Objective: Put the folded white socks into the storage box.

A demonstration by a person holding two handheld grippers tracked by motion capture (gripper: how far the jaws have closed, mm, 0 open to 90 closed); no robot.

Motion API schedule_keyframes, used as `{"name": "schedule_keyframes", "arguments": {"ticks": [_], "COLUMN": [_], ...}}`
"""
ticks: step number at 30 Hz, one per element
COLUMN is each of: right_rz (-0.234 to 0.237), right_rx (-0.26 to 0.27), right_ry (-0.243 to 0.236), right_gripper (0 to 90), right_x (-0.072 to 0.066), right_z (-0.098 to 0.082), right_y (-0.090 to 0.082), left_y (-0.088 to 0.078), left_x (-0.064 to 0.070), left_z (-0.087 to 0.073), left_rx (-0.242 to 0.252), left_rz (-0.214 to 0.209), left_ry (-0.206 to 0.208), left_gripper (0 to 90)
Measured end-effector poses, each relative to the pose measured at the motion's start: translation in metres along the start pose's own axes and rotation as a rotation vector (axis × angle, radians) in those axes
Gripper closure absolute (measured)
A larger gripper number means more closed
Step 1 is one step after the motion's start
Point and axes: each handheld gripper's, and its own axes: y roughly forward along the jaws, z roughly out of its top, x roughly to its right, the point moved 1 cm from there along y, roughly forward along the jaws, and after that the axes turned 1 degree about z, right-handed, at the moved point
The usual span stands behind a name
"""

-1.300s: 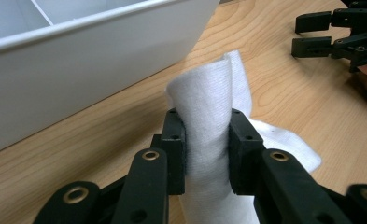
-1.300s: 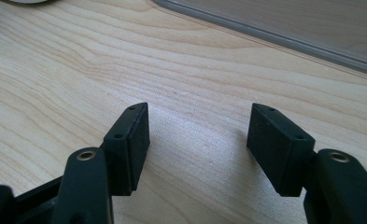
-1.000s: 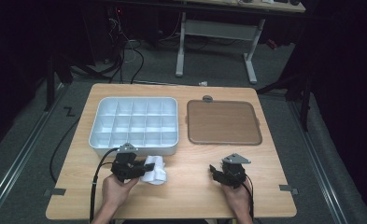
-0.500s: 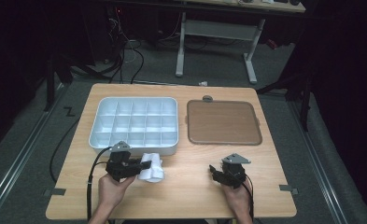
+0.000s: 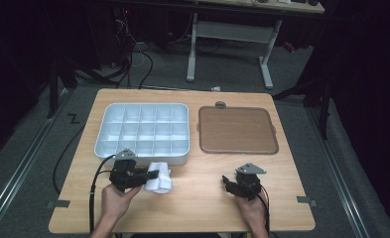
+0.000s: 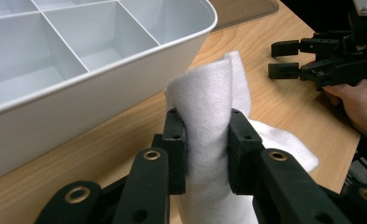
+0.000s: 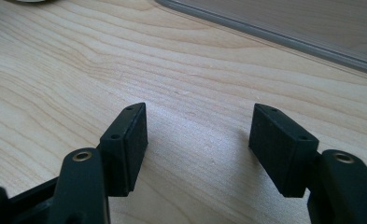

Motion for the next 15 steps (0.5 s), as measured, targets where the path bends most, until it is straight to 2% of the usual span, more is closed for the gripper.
{"name": "schedule_keyframes", "arguments": {"ticks": [3,7,15], "right_rz": [0.001,0.000,0.001], "right_rx": [0.001,0.001,0.000], "right_ry": [-0.002,-0.001,0.000], "right_gripper": [37.4,37.4,37.2], "right_x": [0.000,0.000,0.000], "right_z": [0.000,0.000,0.000], "right_y": [0.000,0.000,0.000], "left_y": [-0.003,-0.007,-0.012], "left_x": [0.002,0.001,0.002], "left_z": [0.007,0.012,0.020], "left_rx": [0.013,0.020,0.030], "left_rz": [-0.014,-0.026,-0.020], "left_ry": [-0.005,-0.032,-0.025], "left_gripper": [73.1,73.2,73.1]}}
